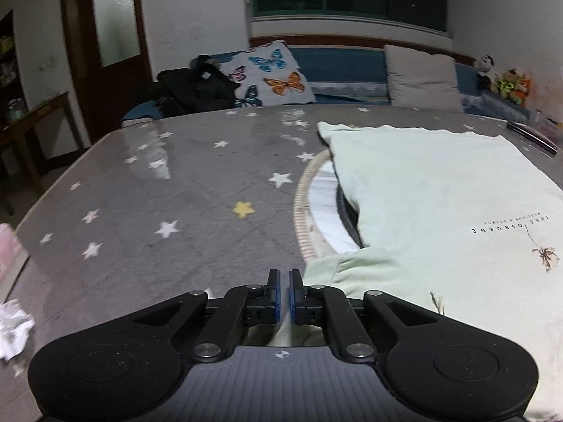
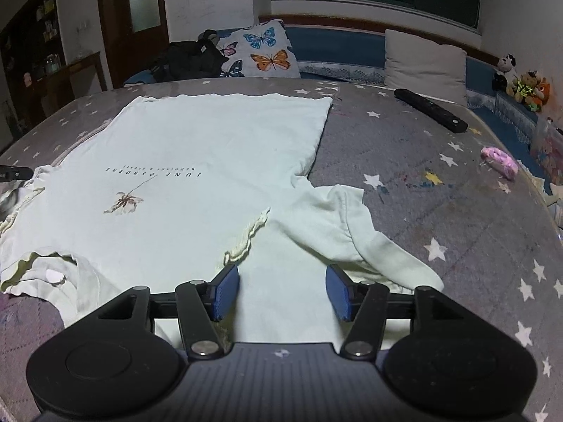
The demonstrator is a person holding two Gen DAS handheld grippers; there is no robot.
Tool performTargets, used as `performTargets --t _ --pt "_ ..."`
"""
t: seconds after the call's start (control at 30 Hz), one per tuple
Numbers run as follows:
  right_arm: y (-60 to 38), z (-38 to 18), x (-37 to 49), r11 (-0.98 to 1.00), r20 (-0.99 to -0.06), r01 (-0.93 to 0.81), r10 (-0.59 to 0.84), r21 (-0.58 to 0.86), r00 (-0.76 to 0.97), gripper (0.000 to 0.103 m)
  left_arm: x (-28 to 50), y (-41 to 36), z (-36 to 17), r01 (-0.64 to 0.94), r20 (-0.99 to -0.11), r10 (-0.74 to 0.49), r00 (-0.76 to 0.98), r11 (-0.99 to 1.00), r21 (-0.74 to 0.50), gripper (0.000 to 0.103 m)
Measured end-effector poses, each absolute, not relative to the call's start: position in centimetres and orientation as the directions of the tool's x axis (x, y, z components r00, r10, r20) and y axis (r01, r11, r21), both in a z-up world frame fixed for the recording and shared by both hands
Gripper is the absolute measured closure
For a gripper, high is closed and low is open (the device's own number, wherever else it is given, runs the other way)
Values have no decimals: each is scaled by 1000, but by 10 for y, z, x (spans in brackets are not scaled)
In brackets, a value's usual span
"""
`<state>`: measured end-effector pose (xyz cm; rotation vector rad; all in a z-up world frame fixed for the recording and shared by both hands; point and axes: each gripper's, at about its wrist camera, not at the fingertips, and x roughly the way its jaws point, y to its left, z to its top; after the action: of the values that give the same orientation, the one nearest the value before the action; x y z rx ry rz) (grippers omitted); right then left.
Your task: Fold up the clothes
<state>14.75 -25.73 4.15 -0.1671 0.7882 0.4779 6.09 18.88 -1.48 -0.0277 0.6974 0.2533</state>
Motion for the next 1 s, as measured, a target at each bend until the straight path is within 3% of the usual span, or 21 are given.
performTargets --t 0.03,0.1,0.13,0.17,0.33,0.7,0.9,1.0 --pt "-257 42 146 880 -716 -474 351 32 603 46 54 186 -12 -235 -632 219 744 970 59 96" --pt "-256 45 140 872 -716 -489 363 34 596 46 39 178 -8 -216 -621 212 754 974 71 85" --pt "-253 47 137 863 -715 -503 373 34 592 46 32 174 -6 -208 -619 211 757 975 79 68" --pt "-250 48 134 854 -713 -520 385 33 586 46 27 169 -6 -204 -618 212 757 975 86 59" --pt "-228 55 118 777 -700 -629 461 23 545 41 6 143 -6 -147 -616 176 768 984 98 59" --pt "-211 63 70 630 -737 -774 493 -64 462 40 -21 40 -7 314 -637 -179 750 943 106 58" --pt "-207 74 49 562 -708 -825 561 -54 428 43 -26 19 -22 401 -662 -206 721 903 156 59" --pt "-197 68 48 538 -708 -843 587 -21 392 45 -20 19 -26 400 -667 -206 716 904 149 74"
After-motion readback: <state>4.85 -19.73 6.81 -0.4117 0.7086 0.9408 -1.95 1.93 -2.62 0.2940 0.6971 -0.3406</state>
